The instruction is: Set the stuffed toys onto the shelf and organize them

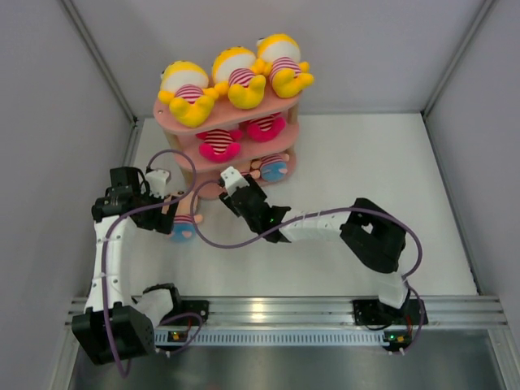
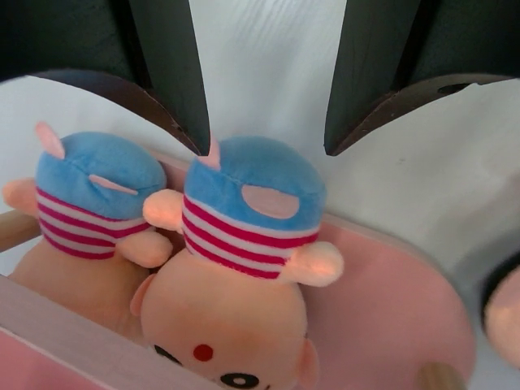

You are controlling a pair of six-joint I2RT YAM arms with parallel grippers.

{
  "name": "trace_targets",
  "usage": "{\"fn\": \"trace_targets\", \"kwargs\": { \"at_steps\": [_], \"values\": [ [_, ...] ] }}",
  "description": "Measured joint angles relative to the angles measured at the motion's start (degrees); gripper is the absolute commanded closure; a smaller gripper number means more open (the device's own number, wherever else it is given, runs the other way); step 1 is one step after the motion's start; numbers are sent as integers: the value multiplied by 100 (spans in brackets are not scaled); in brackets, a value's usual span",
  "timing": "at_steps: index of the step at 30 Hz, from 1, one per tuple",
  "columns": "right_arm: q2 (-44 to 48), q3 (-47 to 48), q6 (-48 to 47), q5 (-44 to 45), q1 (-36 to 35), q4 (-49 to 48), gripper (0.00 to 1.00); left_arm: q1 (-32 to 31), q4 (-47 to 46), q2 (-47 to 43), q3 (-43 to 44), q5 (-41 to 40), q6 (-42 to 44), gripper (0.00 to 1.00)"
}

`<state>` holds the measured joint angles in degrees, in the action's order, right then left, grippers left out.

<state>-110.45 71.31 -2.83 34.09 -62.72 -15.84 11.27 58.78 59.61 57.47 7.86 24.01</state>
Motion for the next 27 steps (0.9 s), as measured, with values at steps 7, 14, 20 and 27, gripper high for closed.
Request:
{"fn": "trace_targets", "kwargs": {
  "at_steps": [7, 14, 20, 27],
  "values": [
    [-675, 400, -1228, 70, 20, -63, 42, 0, 0, 0, 0, 0, 17, 6],
    [-1309, 1213, -1718, 299, 24, 138, 49, -2, 0, 2, 0, -7, 20, 6],
    [-1488, 1325, -1797, 643, 68, 260, 71, -2, -2, 2, -20, -26, 24, 6],
    [-1486, 1322, -1558, 826, 216, 348, 69, -2, -2, 2, -83, -20, 66, 6]
  ]
}}
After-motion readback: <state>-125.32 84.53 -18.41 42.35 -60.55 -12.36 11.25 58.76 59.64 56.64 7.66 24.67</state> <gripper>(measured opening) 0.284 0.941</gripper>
